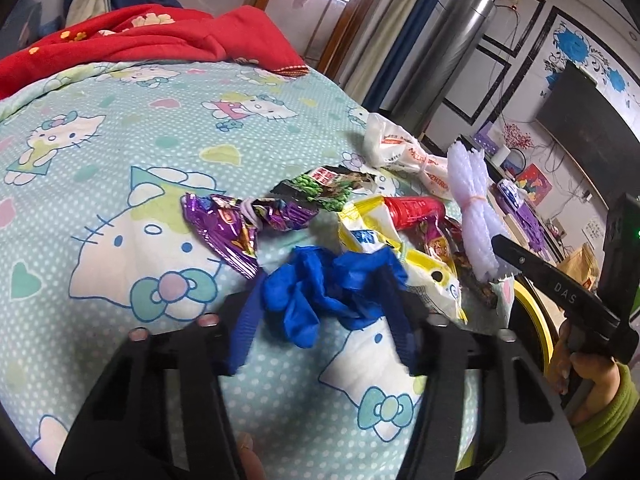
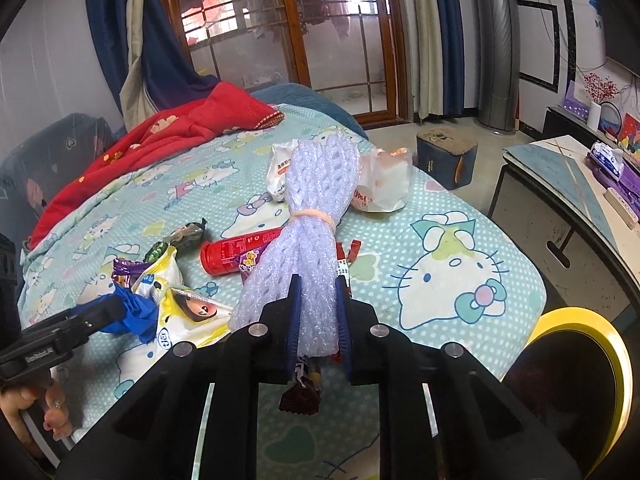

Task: Collect trash
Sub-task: 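Close the left tool on the blue glove while the right tool grasps the lavender foam net, then carry the blue glove in the left tool while the right tool carries the lavender net to the bin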

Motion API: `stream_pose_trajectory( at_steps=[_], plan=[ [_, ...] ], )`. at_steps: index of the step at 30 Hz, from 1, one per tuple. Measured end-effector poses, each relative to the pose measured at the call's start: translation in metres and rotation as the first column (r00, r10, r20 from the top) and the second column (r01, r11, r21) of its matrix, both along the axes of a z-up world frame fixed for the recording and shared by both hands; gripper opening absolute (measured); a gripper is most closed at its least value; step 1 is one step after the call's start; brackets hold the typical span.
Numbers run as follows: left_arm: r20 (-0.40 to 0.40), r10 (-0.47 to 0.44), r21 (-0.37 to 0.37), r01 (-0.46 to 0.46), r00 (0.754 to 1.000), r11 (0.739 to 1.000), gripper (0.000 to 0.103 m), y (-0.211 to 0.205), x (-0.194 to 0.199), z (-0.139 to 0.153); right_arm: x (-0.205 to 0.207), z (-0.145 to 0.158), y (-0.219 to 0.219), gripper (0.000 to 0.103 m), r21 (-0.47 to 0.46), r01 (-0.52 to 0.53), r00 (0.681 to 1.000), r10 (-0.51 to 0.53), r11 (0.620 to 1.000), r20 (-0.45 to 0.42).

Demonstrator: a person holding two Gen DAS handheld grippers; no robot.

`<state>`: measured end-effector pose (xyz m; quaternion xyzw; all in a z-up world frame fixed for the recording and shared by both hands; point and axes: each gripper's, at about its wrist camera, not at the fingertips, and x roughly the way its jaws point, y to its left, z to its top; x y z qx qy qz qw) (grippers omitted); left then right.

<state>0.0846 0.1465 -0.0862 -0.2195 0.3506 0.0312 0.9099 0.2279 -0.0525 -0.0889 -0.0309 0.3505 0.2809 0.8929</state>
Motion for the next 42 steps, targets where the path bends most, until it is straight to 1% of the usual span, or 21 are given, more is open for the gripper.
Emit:
stream_pose_trajectory(
  at_steps=[1,3,4,6,9,14,18,27,36,42],
  plan=[
    [0.0,-0.005,0.001,0.005,1.0,1.0,0.031,0.0,0.001,0.0,-0.001,0.001,-0.001,0.016,0.004,0.001,1.0,-0.001,1.0,0.001],
    [0.005,-0.015,0.01,0.015,1.0,1.0,0.018,-0.002,0.001,0.001,-0.003,0.003,-0.003,0.016,0.007,0.0,1.0,0.0,1.0,0.006],
    [0.006,-0.018,0.014,0.018,1.0,1.0,0.016,-0.003,0.001,0.002,-0.003,0.004,-0.002,0.016,0.007,-0.002,1.0,0.002,1.0,0.007],
    [0.008,-0.021,0.019,0.021,1.0,1.0,0.009,-0.005,0.001,0.003,-0.004,0.005,-0.001,0.016,0.007,-0.006,1.0,0.006,1.0,0.009],
    [0.025,-0.014,0.024,0.014,1.0,1.0,0.006,-0.003,-0.001,0.007,-0.007,0.008,-0.001,0.016,0.007,-0.012,1.0,0.011,1.0,0.017],
    [0.09,0.012,0.023,-0.014,0.996,1.0,0.005,0.004,-0.009,0.025,-0.01,0.015,-0.004,0.015,0.02,-0.014,0.999,0.013,1.0,0.03],
    [0.133,0.011,0.042,-0.017,0.991,0.999,0.005,-0.001,-0.015,0.039,-0.011,0.022,-0.007,0.015,0.032,-0.016,0.999,0.015,0.999,0.039],
    [0.214,-0.08,0.09,0.062,0.973,0.994,0.005,-0.034,-0.021,0.068,-0.012,0.037,-0.022,0.015,0.052,0.002,0.998,-0.005,0.999,0.062],
    [0.226,-0.149,0.117,0.125,0.963,0.985,0.005,-0.06,-0.021,0.074,-0.014,0.052,-0.041,0.015,0.085,0.021,0.996,-0.028,0.996,0.09],
    [0.226,-0.183,0.128,0.157,0.957,0.979,0.005,-0.07,-0.02,0.075,-0.018,0.055,-0.061,0.015,0.086,0.048,0.993,-0.057,0.995,0.099]
  ],
)
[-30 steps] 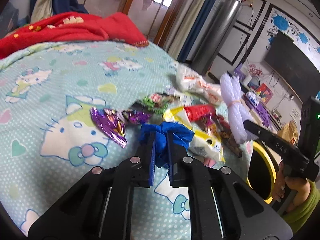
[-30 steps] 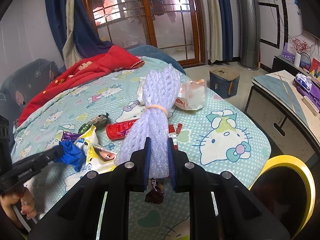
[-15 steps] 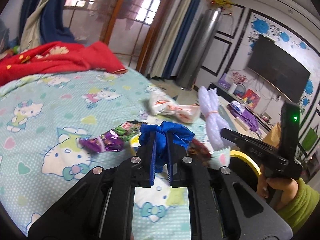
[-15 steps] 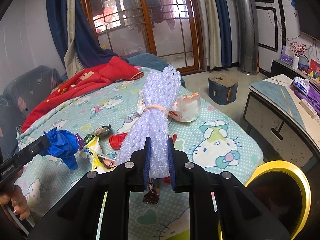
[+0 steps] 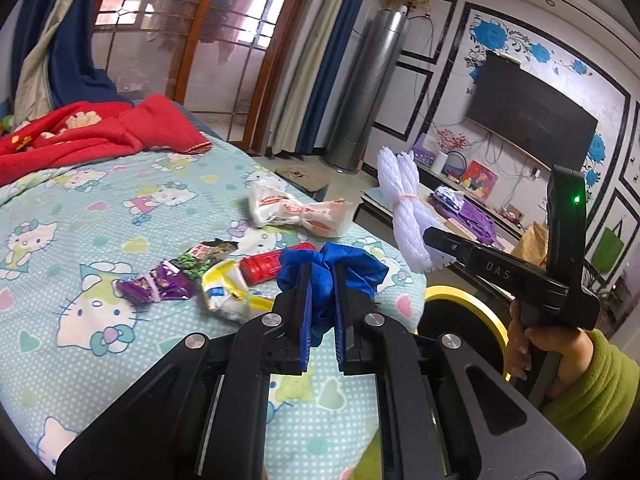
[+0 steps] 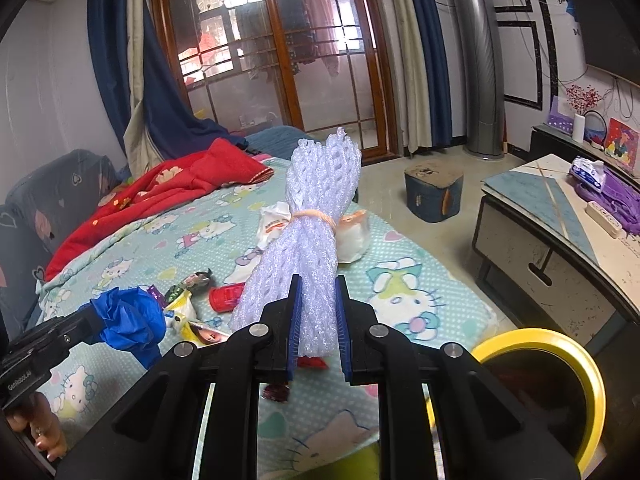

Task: Collect trash
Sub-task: 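Carry the blue glove in the left tool while the right tool carries the lavender net to the bin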

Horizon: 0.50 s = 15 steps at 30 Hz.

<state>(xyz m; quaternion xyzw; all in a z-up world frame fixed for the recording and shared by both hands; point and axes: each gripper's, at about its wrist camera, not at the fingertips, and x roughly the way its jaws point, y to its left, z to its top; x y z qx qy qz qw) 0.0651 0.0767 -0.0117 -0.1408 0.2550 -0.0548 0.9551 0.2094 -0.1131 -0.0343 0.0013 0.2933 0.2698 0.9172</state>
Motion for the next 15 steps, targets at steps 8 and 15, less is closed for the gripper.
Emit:
stream_pose_trajectory(
  at_steps=[8,15],
  plan=[
    [0.02,-0.052,0.015,0.052,0.998,0.999,0.005,-0.019,0.006,0.003,-0.004,-0.003,-0.034,0.015,0.0,0.064,0.998,-0.064,0.998,0.003],
    [0.034,-0.107,0.03,0.106,0.994,0.994,0.005,-0.043,0.01,0.008,-0.011,-0.006,-0.059,0.015,-0.005,0.113,0.994,-0.113,0.994,0.005]
  ],
)
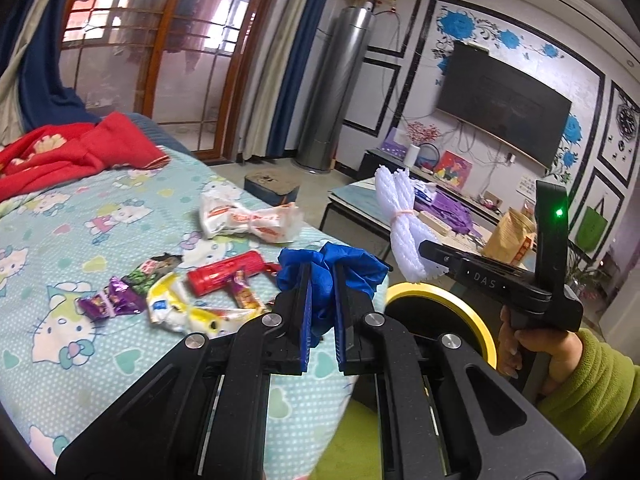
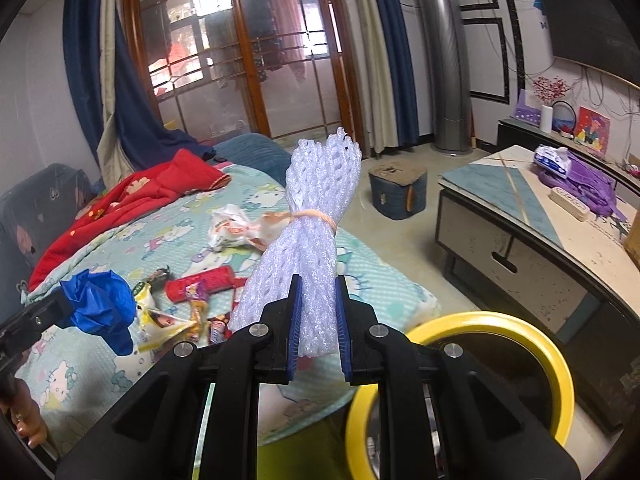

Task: Collect trash
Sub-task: 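Carry the blue glove in the left tool while the right tool carries the lavender net to the bin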

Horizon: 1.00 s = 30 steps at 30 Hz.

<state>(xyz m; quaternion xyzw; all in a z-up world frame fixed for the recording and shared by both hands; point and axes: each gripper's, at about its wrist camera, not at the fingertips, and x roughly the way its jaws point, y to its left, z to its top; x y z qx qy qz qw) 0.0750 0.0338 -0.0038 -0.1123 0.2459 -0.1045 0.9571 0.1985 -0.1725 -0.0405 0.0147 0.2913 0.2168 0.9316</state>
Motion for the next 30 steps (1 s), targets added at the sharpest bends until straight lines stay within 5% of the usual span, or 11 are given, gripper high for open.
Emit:
stream_pose_trajectory(
  at_steps=[30],
  plan=[
    [-0.004,-0.258,0.137,0.256,0.966,0.957,0.005,-0.109,0.029,-0.013,-0.02,-0.013,-0.109,0.015,0.003,0.194,0.981,-0.194,0.981,-0.021]
  ],
)
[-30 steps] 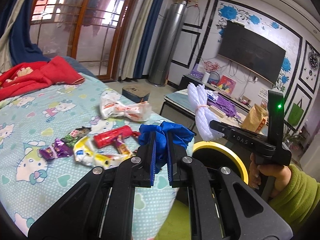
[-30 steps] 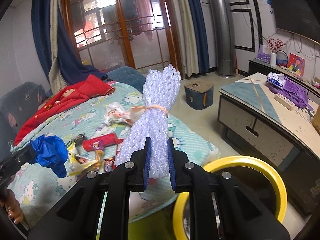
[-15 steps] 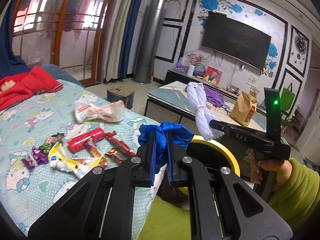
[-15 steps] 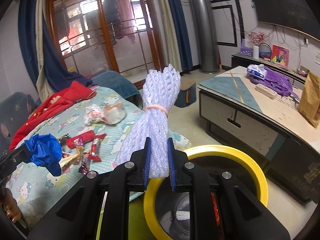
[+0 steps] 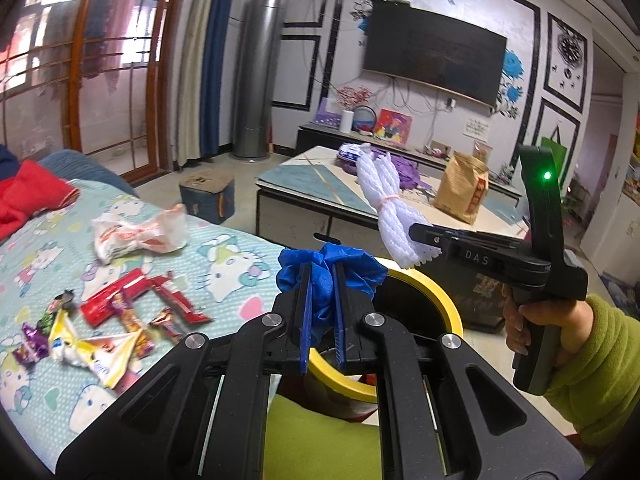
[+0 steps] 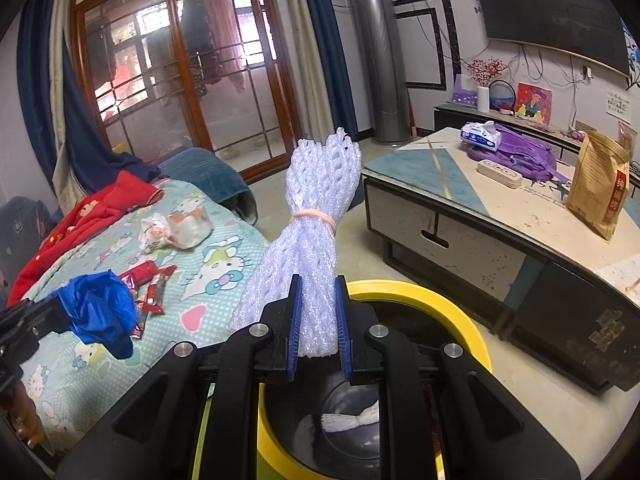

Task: Collect trash
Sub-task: 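Carry the blue glove in the left tool while the right tool carries the lavender net to the bin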

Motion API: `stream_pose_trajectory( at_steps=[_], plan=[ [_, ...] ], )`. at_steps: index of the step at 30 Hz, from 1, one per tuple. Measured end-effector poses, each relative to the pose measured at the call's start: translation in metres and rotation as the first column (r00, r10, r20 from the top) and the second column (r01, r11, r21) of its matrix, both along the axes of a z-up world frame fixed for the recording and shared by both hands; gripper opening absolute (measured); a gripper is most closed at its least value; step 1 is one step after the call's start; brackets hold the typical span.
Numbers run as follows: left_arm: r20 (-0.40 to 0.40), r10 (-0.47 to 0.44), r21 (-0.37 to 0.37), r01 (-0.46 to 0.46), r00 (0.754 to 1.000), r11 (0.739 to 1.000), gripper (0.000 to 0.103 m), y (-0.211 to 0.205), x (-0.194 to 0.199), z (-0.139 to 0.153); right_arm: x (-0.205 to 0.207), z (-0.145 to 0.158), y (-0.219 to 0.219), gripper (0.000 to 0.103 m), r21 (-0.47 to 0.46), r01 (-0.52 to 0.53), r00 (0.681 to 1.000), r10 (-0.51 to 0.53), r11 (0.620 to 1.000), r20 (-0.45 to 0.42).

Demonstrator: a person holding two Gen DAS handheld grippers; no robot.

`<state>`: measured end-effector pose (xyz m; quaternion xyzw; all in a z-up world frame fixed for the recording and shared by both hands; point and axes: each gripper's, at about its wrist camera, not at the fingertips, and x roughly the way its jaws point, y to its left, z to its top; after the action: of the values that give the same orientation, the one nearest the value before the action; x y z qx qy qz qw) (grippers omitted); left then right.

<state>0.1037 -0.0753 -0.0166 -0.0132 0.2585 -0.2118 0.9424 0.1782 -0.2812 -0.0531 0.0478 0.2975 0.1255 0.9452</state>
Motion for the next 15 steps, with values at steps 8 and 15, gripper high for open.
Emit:
stream_pose_trajectory(
  at_steps=[8,15],
  plan=[
    [-0.006,-0.062,0.029,0.062,0.998,0.998,0.005,-0.023,0.018,-0.008,0.002,-0.007,-0.015,0.015,-0.001,0.019,0.999,-0.019,1.0,-0.026],
    [-0.032,-0.102,0.05,0.103,0.994,0.993,0.005,-0.044,0.033,-0.02,0.007,-0.018,-0.033,0.016,0.035,0.034,0.996,-0.032,0.999,-0.079]
  ],
)
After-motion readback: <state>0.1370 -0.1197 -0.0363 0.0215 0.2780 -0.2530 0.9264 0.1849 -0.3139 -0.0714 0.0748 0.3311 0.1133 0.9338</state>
